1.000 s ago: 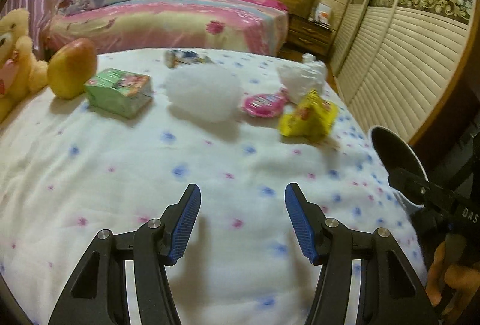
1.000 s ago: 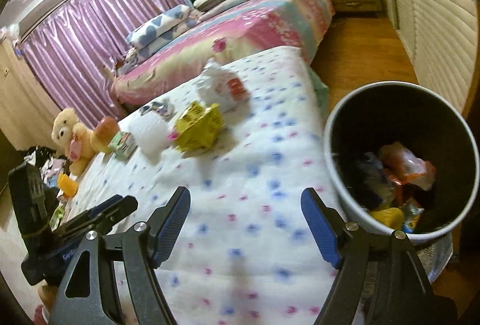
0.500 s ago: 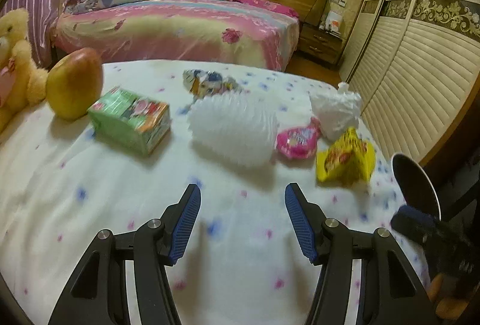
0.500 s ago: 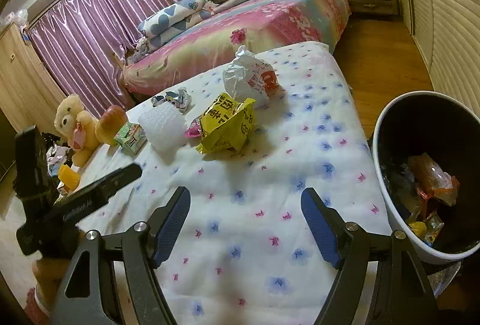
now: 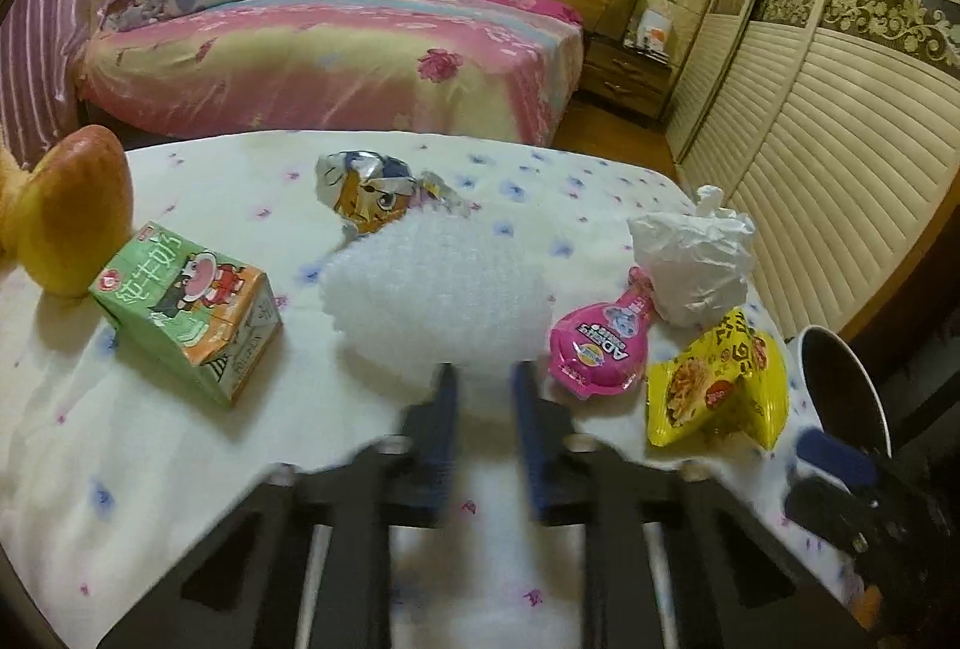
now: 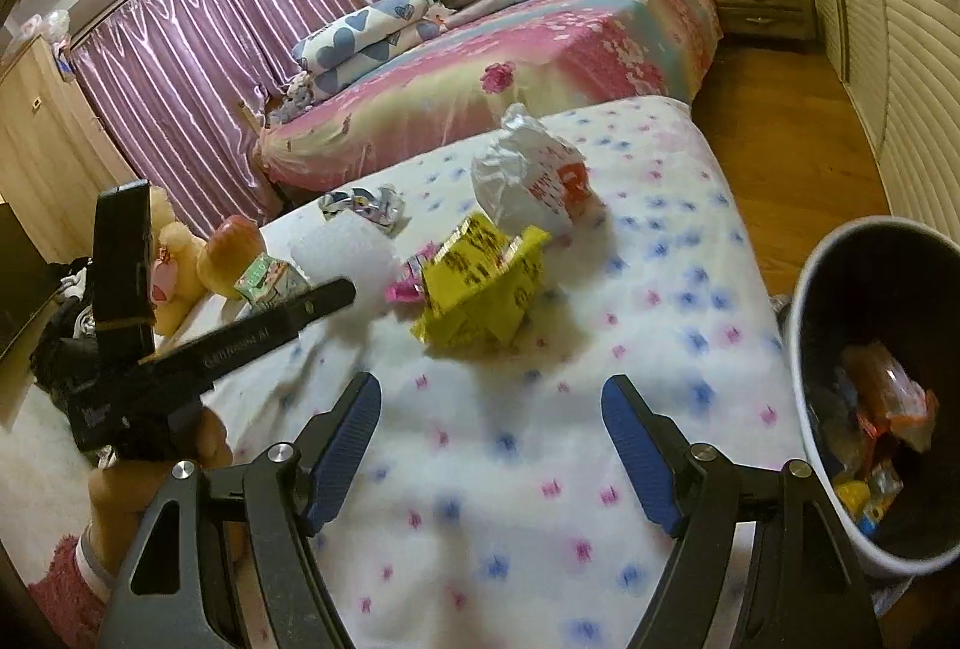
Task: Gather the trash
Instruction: 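Grasp the white foam net with the left tool while the right grasps the yellow snack bag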
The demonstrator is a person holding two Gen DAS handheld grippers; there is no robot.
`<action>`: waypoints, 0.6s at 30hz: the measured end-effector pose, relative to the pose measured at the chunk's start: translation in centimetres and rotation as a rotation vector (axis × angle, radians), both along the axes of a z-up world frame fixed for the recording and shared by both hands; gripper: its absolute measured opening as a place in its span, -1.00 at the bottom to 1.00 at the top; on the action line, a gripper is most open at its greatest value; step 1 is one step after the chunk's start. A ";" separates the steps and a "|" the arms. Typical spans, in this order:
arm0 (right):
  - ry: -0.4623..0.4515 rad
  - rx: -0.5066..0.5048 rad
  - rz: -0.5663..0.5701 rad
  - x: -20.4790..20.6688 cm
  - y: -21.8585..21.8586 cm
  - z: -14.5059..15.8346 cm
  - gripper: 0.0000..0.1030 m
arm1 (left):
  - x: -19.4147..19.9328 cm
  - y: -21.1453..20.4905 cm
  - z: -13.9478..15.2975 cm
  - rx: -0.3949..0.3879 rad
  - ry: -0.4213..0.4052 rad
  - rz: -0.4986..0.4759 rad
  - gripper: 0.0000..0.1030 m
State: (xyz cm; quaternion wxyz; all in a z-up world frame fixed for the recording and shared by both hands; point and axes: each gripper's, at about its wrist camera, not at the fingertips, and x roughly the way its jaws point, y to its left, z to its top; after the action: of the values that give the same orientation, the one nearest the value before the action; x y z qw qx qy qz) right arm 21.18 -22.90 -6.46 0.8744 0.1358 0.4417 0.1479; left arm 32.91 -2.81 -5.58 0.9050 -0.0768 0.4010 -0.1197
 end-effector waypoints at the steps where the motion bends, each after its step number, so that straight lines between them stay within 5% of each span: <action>1: 0.002 -0.002 0.003 0.5 0.2 -0.2 0.51 | -0.2 0.1 0.0 -0.001 -0.003 -0.004 -0.81; 9: 0.025 -0.003 0.028 3.8 2.0 -1.5 0.46 | -3.5 1.1 0.1 -0.028 -0.015 -0.012 -0.85; 14: 0.036 -0.023 0.028 4.2 2.5 -1.8 -0.11 | -5.7 0.9 0.4 -0.041 -0.021 -0.024 -0.85; 18: 0.015 -0.028 0.018 3.4 2.0 -1.4 -0.22 | -7.0 0.8 0.7 -0.055 -0.023 -0.029 -0.85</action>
State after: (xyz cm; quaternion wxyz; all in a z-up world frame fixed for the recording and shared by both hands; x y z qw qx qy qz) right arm 24.61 -20.91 -7.83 0.8716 0.1207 0.4513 0.1486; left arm 25.87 -1.98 -4.86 0.9052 -0.0946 0.3882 -0.1448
